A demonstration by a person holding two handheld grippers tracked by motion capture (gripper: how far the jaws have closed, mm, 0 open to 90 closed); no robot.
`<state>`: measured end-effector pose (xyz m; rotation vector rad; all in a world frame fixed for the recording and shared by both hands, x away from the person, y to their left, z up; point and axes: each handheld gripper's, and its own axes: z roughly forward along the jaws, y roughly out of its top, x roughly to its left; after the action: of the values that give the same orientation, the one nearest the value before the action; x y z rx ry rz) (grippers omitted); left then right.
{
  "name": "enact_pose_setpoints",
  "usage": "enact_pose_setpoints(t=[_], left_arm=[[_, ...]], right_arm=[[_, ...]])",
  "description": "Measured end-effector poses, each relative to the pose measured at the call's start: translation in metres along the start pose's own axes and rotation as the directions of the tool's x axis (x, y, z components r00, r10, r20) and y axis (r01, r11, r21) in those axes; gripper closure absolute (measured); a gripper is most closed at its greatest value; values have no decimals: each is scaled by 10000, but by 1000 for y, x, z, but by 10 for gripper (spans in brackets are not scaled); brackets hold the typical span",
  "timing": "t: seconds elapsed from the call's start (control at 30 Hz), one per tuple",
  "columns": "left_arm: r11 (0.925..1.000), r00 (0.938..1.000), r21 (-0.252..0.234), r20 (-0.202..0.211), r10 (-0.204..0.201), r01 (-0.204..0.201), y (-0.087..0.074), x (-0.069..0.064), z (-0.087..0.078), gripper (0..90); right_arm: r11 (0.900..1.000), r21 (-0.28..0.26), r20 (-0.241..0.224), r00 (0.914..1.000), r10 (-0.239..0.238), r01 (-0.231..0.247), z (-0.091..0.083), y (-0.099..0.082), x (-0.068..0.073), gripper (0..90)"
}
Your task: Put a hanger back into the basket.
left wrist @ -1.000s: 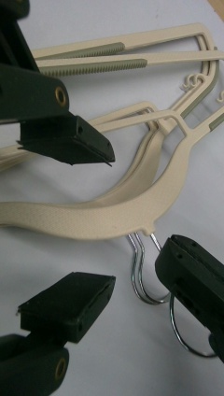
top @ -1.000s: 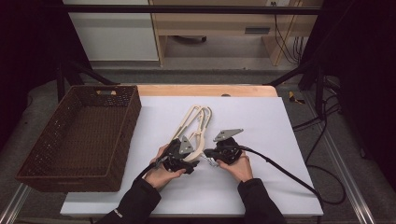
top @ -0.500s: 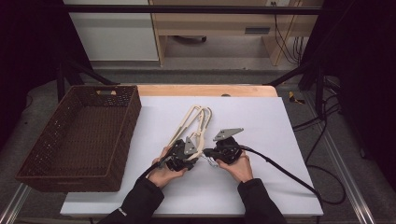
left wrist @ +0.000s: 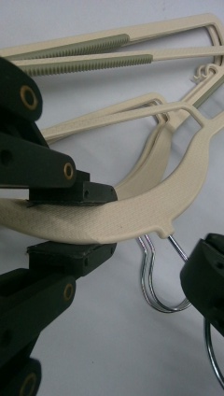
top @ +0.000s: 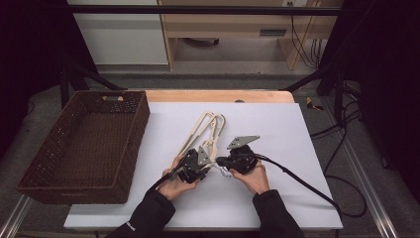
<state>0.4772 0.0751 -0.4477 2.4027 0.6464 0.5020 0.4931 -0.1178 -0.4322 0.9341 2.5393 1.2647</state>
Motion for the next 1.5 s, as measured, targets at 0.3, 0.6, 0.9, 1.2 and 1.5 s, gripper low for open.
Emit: enact_pose_setpoints(t=[0.3, 0.6, 0.9, 1.2, 1.5], left_arm=[[9991, 9991, -101, 75, -406, 407, -1, 6, -15, 745], [9957, 9963, -413, -179, -840, 832, -4, 12, -33, 757], [9886, 9888, -696, -586, -1374, 1333, -11, 31, -57, 785], [9767, 9731, -897, -1070, -2041, 1950, -15, 53, -74, 824], [9645, 9505, -993, -1717, -2589, 2447, -22, 79, -88, 858]], right_arm=[[9591, -2823, 398, 9991, -115, 223, -67, 17, 4, 566], [9230, -3843, 1008, 9928, 646, -211, -101, 1, -7, 392], [9178, -3896, 1125, 9852, 1292, -759, -107, -26, -17, 262], [9288, -3580, 1228, 9813, 1481, -954, -111, -51, -13, 198], [9218, -3707, 1212, 9781, 1691, -1134, -116, -57, -16, 197]])
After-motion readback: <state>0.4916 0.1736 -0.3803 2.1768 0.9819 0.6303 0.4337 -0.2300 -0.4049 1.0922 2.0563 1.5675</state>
